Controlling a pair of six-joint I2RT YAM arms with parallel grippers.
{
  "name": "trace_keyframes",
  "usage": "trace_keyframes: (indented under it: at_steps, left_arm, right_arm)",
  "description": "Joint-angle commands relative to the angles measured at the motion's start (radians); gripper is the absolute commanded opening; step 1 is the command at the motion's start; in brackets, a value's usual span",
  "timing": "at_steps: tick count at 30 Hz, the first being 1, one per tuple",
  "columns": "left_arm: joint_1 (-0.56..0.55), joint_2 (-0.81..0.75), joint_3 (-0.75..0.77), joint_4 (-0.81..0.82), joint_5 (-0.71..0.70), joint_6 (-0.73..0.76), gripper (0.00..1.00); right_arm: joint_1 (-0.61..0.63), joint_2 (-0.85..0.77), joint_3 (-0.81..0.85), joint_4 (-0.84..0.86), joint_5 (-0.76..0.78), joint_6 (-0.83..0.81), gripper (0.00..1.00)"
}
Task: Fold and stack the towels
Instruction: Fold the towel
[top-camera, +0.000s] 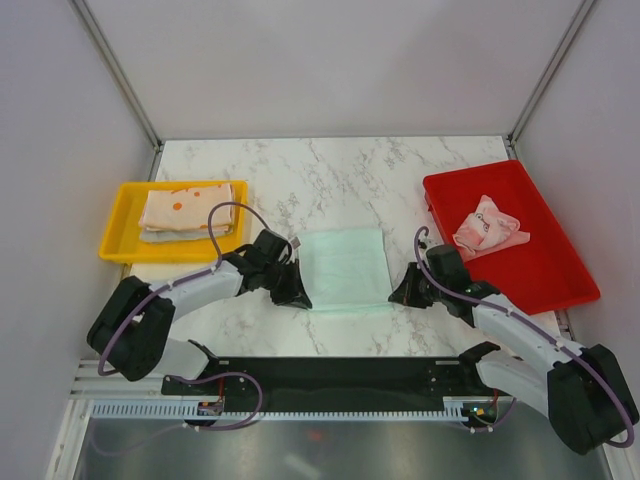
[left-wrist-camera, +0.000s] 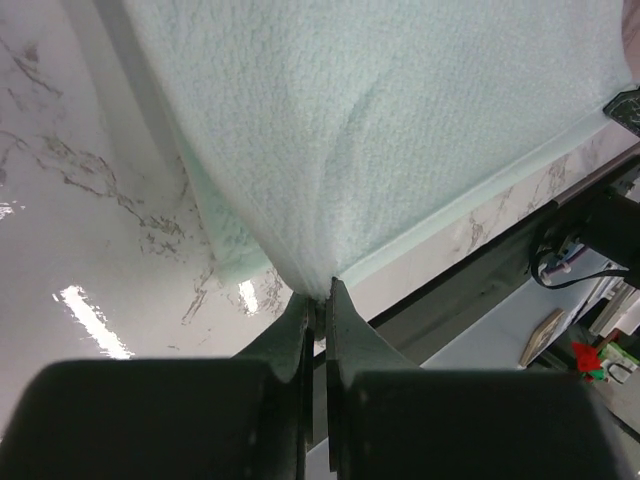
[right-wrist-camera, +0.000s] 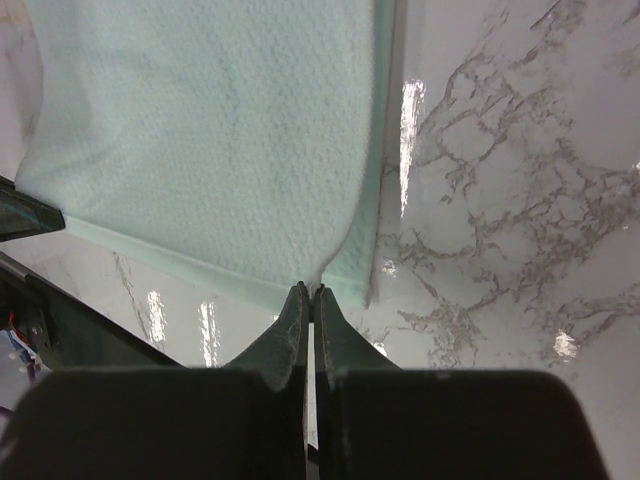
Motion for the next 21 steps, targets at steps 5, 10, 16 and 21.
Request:
trace_keyframes:
  at_steps: [5, 10, 16, 21]
  left_arm:
    - [-0.004, -0.021, -0.092, 0.032, -0.044, -0.025, 0.02]
    - [-0.004, 0.023, -0.076, 0.041, -0.043, -0.012, 0.02]
    - [-0.004, 0.026, -0.069, 0.035, -0.059, -0.006, 0.02]
    - [-0.004, 0.033, -0.074, 0.023, -0.082, 0.000, 0.02]
  right_arm:
    - [0.048, -0.039, -0.100, 0.083, 0.021, 0.090, 0.00]
    - [0.069, -0.023, -0.121, 0.135, 0.030, 0.116, 0.00]
    - [0.075, -0.024, -0.144, 0.181, 0.000, 0.149, 0.01]
    - [0.075, -0.036, -0.172, 0.189, -0.003, 0.156, 0.00]
